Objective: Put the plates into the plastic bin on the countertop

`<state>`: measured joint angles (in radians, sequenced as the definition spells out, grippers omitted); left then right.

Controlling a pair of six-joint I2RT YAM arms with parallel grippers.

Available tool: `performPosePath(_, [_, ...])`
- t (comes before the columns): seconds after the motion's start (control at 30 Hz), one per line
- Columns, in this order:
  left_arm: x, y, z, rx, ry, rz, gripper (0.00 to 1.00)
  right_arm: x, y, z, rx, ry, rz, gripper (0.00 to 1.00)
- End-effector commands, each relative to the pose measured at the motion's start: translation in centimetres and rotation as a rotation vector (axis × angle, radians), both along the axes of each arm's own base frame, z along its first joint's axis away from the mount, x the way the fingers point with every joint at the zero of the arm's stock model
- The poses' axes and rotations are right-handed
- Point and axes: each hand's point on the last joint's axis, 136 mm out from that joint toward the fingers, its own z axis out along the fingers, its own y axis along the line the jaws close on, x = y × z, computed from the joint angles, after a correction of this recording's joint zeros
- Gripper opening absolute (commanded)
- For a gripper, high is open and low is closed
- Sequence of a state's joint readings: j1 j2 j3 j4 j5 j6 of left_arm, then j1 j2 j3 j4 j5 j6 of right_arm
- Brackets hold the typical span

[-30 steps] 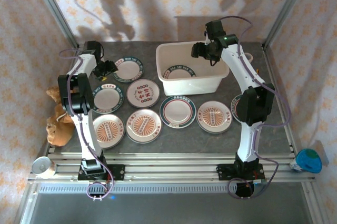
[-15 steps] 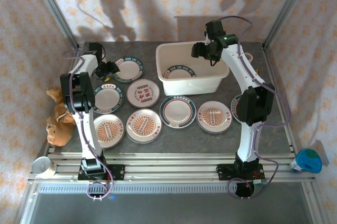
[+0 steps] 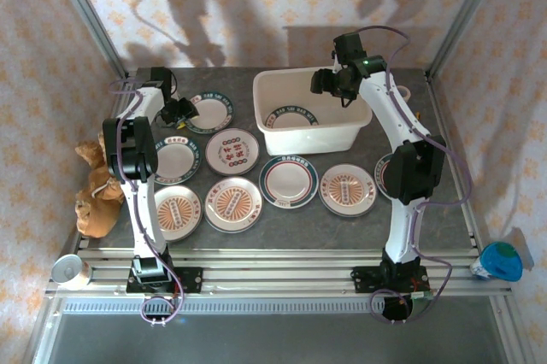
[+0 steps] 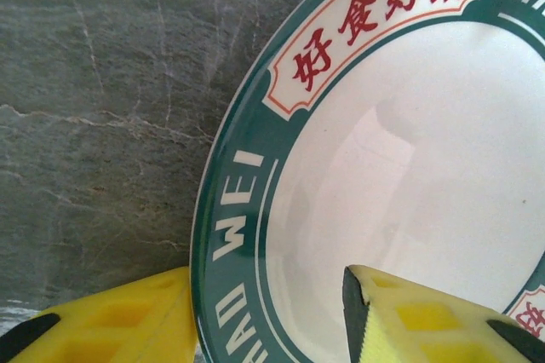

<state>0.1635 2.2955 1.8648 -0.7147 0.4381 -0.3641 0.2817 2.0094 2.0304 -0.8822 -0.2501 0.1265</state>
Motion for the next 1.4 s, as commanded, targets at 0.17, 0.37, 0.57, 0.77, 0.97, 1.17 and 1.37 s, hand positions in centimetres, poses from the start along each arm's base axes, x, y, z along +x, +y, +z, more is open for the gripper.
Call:
performPosePath(0.17, [-0.1, -0.2, -1.3, 0.005, 0.027, -0.022, 0.42, 0.2, 0.0, 0.4, -0.019, -0.009, 0.000, 0.76])
performPosePath(0.37, [-0.3, -0.3, -1.7, 0.005, 0.041, -0.024, 0.36, 0.1, -0.1, 0.3, -0.021, -0.004, -0.001, 0.76])
performPosePath(0.57, [-0.4, -0.2, -1.8, 0.011, 0.044, -0.027, 0.29, 0.0, -0.1, 0.5, -0.020, -0.008, -0.004, 0.76])
performPosePath(0.77, [-0.4, -0.3, -1.4, 0.008, 0.036, -0.030, 0.20, -0.2, -0.1, 0.5, -0.017, -0.009, -0.006, 0.76])
performPosePath(0.97, [-0.5, -0.6, -0.3, 0.010, 0.021, -0.043, 0.13, -0.3, -0.2, 0.8, -0.016, -0.020, -0.007, 0.76])
performPosePath(1.17, [0.0, -1.3, 2.1, 0.010, -0.036, -0.047, 0.02, -0.2, 0.0, 1.6, 0.000, -0.043, -0.002, 0.76])
performPosePath(1.37, [0.9, -2.0, 5.7, 0.019, -0.118, -0.046, 0.00, 0.1, 0.7, 2.6, 0.038, -0.068, 0.015, 0.75])
